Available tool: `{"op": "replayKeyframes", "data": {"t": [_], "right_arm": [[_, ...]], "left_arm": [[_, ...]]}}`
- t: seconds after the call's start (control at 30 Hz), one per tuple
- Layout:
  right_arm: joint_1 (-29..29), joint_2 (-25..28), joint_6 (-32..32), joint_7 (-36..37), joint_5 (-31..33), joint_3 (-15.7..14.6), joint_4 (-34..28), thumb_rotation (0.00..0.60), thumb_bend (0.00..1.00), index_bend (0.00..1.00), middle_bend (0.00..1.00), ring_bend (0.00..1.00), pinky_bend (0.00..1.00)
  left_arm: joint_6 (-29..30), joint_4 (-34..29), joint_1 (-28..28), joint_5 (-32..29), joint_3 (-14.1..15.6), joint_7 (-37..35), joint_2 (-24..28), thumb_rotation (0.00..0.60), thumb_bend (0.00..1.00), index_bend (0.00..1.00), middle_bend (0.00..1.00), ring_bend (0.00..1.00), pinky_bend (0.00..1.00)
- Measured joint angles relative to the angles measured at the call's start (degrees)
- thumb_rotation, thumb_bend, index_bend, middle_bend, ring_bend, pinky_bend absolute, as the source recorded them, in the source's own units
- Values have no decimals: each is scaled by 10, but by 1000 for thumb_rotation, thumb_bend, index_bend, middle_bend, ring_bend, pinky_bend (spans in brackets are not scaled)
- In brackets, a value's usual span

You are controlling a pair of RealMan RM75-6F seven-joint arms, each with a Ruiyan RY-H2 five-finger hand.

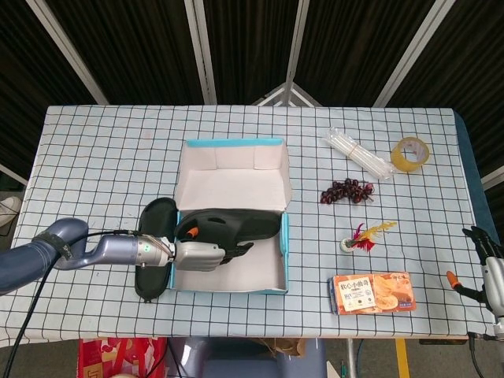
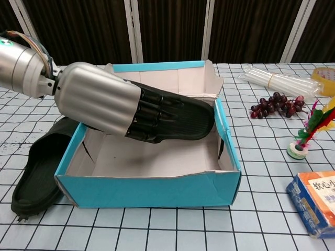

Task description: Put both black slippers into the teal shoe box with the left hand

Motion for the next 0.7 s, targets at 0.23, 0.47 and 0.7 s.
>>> {"op": "replayKeyframes", "data": {"t": [0.23,0.47,0.7], "right_arm": [[1,-1,-2,-1,2,1,1,600,308,152,113,181,191],[1,-2,-3,-1,3,1,2,600,308,152,113,181,191],[2,-3,-4,-4,5,2,2,600,308,152,113,181,191]], "left_arm": [[3,9,0,-7,3,0,-7,600,528,502,550,71,28],[6,22,-1,-12,7,0,-17,600,528,502,551,71,28],[3,35,1,-17,13,2,-34,600,528,502,558,73,28]]}}
